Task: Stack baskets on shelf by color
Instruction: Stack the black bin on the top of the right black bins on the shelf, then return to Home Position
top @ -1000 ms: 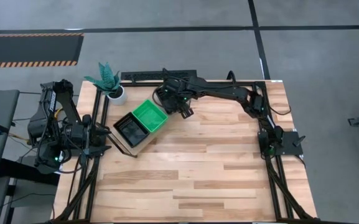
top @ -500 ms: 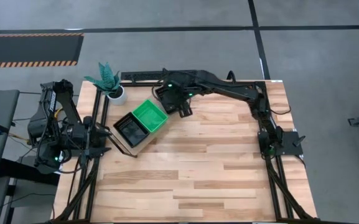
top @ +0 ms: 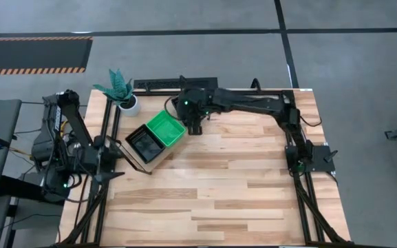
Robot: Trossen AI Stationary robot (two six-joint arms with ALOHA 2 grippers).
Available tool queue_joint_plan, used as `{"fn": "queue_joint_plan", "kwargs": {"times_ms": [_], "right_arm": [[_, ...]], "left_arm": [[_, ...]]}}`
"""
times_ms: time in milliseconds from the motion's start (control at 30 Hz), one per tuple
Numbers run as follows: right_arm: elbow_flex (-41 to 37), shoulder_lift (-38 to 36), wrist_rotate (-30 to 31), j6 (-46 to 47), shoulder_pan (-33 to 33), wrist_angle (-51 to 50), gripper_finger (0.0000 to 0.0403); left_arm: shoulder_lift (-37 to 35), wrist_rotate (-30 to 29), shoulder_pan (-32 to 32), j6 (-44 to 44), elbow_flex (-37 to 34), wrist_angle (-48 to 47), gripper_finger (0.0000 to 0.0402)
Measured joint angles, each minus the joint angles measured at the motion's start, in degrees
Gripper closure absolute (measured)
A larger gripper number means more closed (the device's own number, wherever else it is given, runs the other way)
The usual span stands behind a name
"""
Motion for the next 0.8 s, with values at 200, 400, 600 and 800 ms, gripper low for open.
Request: {"fn": "queue_joint_plan", "kwargs": {"times_ms": [200, 400, 600, 800], "right_arm": [[-9.8, -0.6, 8.91, 4.19, 0.02, 9.26, 0.0202], [-16.75, -0.58, 10.0, 4.57, 0.04, 13.45, 0.0223], [-17.7, -0.6, 10.44, 2.99, 0.29, 13.85, 0.0239], [-15.21, -7.14, 10.91, 0.95, 2.47, 13.05, 0.0251]], "left_arm": [[2.77, -0.03, 0.0, 0.34, 0.0, 0.0, 0.0141], [4.2, -0.12, 0.0, 0.38, 0.0, -0.21, 0.0141], [4.48, -3.47, 0.0, 1.06, 0.0, -0.25, 0.0141], [4.48, -7.35, 0.0, 5.05, 0.0, -0.22, 0.0141]]}}
